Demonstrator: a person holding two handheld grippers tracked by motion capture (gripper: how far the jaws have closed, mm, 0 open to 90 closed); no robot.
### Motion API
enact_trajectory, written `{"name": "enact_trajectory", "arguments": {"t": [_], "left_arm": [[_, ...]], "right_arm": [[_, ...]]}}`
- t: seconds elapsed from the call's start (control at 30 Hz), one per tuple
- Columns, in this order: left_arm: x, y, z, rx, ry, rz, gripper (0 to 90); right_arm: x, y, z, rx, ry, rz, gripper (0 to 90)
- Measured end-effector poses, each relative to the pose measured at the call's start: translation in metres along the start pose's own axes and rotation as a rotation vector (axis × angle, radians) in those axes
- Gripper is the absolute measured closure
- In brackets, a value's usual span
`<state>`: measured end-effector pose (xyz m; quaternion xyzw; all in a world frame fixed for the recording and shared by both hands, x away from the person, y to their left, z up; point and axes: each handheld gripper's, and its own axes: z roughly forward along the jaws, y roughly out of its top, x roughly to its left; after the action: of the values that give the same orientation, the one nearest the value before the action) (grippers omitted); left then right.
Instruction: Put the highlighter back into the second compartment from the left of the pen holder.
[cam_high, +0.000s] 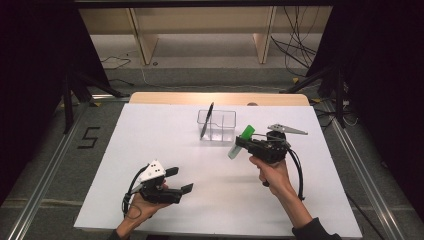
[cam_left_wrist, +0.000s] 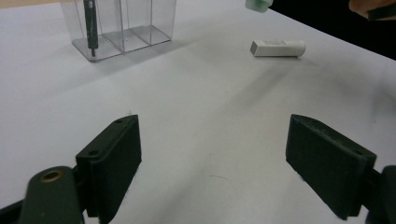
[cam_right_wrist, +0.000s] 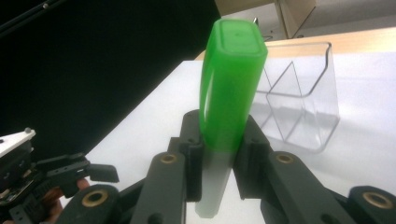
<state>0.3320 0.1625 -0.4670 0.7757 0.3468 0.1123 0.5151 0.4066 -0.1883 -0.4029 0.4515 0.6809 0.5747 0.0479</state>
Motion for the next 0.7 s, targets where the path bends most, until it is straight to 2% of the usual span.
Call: {"name": "enact_trajectory", "arguments": {"t": [0.2, 0.3, 0.5, 0.63, 0.7], "left_arm": [[0.001, -0.002, -0.005, -0.018, 0.005, -0.001, 18.0], [0.003, -0.003, -0.007, -0.038, 0.003, -0.026, 17.8], [0.003, -0.005, -0.012, -0.055, 0.004, -0.039, 17.4], [0.000, -0.006, -0.013, -0.056, 0.007, -0.012, 17.4], [0.000, -0.006, -0.015, -0.067, 0.004, -0.015, 16.7]], "right_arm": [[0.000, 0.012, 0.009, 0.002, -0.007, -0.014, 76.4], [-0.003, 0.019, 0.015, 0.005, -0.020, -0.016, 76.4], [-0.009, 0.027, 0.027, 0.011, -0.039, -0.004, 76.4], [-0.012, 0.032, 0.032, 0.010, -0.048, -0.001, 76.4], [-0.013, 0.035, 0.034, 0.014, -0.060, -0.008, 76.3]]}}
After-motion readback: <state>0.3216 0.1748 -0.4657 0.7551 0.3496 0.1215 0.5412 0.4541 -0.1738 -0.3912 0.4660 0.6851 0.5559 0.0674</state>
